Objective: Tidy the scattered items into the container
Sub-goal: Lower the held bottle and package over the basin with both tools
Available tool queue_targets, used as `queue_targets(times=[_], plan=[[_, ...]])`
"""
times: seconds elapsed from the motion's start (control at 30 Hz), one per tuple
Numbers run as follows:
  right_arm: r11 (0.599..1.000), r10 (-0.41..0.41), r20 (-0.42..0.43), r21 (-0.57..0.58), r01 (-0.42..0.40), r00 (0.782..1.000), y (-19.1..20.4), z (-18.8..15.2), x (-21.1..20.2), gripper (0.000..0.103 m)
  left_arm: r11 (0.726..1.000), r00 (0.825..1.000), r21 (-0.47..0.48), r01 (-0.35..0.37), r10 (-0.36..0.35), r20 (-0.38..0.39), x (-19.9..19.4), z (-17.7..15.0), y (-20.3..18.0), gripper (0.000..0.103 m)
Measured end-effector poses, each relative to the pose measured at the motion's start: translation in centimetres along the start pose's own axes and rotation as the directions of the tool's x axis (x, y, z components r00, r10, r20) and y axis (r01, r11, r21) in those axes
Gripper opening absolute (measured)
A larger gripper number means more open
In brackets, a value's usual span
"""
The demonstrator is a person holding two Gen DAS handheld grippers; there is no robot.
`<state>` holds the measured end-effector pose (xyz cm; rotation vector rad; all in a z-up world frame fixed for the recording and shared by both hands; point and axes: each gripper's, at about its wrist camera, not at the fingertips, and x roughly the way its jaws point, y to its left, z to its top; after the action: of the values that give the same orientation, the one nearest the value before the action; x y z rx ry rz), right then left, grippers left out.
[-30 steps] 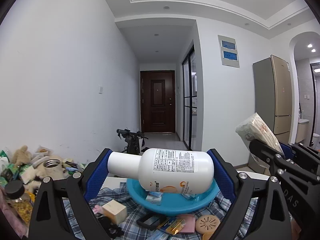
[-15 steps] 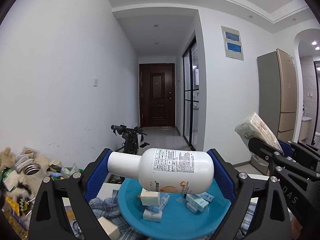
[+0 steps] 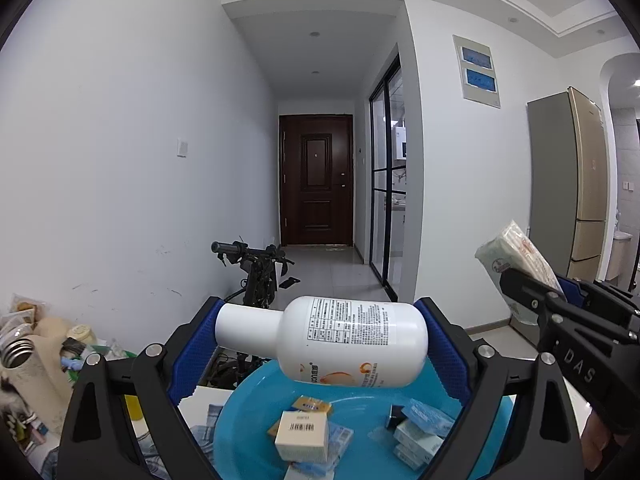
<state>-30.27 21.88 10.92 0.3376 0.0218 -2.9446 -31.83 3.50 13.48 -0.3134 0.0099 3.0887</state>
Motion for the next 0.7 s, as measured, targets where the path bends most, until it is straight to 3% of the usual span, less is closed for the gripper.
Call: queue_targets(times=[0.33,0.5,0.7], plan=[[0.998,0.055,-0.040,-0.010,-0.055,0.998,-0.1,-0.7,3.1,0.023,1.000,1.000,-0.003,-0.001,0.001,0.013,3.1,-1.1,0.7,0.095],[0.999,0.040,-0.061,-0.025,-0.041,0.997,-0.7,-0.9,4.2,0.023,1.000,0.999,-0.009,0.010,-0.010,-0.045,4.6,-1.2,1.1,0.095],[0.999,0.050,-0.067,-0.017,-0.051,0.997,-1.1,-0.7,4.2,0.023,1.000,0.999,-0.023,0.001,-0.002,-0.051,4.9,-0.9,1.6,0.095]])
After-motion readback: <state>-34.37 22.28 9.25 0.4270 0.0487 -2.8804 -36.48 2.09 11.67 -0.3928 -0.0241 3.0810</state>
